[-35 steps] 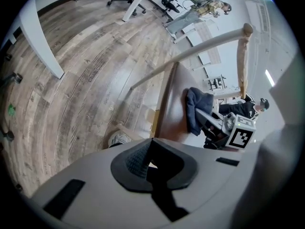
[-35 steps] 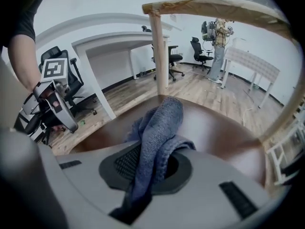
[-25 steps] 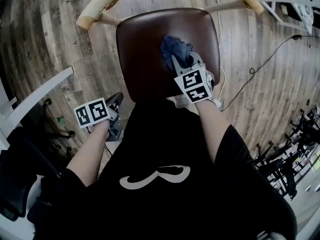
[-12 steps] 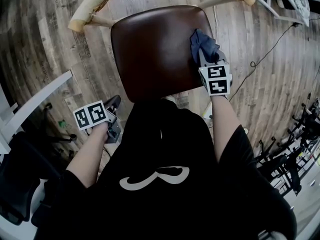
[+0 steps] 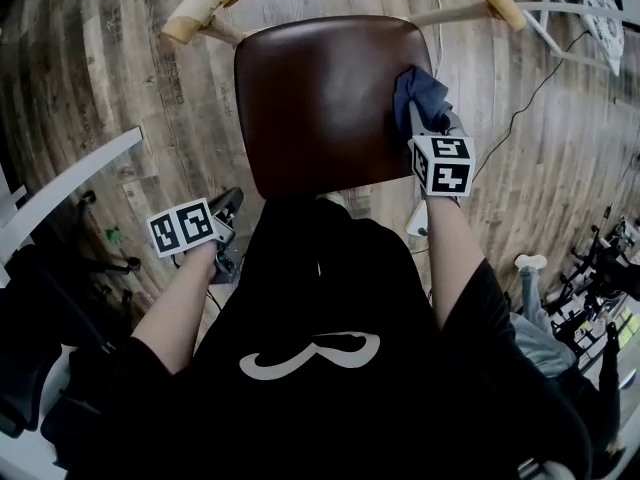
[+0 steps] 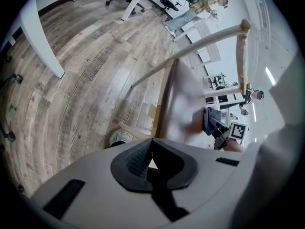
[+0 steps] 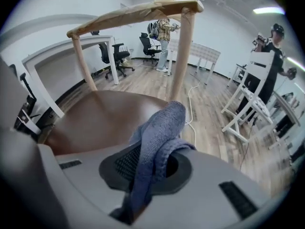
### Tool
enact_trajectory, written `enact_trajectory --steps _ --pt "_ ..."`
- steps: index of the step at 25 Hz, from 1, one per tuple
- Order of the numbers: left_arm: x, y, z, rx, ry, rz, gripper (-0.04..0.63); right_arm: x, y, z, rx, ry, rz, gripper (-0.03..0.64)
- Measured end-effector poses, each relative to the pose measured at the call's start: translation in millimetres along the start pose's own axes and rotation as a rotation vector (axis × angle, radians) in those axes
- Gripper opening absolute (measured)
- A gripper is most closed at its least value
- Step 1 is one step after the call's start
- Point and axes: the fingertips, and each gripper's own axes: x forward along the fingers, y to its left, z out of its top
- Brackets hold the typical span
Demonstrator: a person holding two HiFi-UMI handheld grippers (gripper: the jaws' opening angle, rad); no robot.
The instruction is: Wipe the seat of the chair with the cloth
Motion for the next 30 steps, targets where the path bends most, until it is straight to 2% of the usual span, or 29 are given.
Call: enact_trajectory --steps 5,11,14,19,22,27,30 --pt "-4 8 -4 -0.041 -0.032 -0.001 0.015 -16 72 33 -0.040 -0.083 0.148 0.049" --pt "-11 17 -12 -0.083 -0.069 -0.005 0.015 -33 181 61 -0.028 -0.138 0.395 0.049" --pt "-13 23 -17 -0.114 -0.095 -0.006 0.015 -40 229 59 -0.029 -0.128 0.509 0.049" --pt "-16 41 -33 -0.165 -0.123 0.013 0.014 -47 296 29 -0.046 -0.054 0.651 0.049" --pt "-15 59 -45 -0.179 -0.126 0.056 0.015 -45 321 11 -0.074 -0.019 0.686 0.049" --pt "-11 66 -58 -0.251 -0.148 0.063 0.015 -28 321 -6 -0.107 0.020 0.647 0.049" --pt "-8 57 -57 -0.221 -0.146 0.057 0.014 -16 311 -10 -0.151 0.030 0.617 0.049"
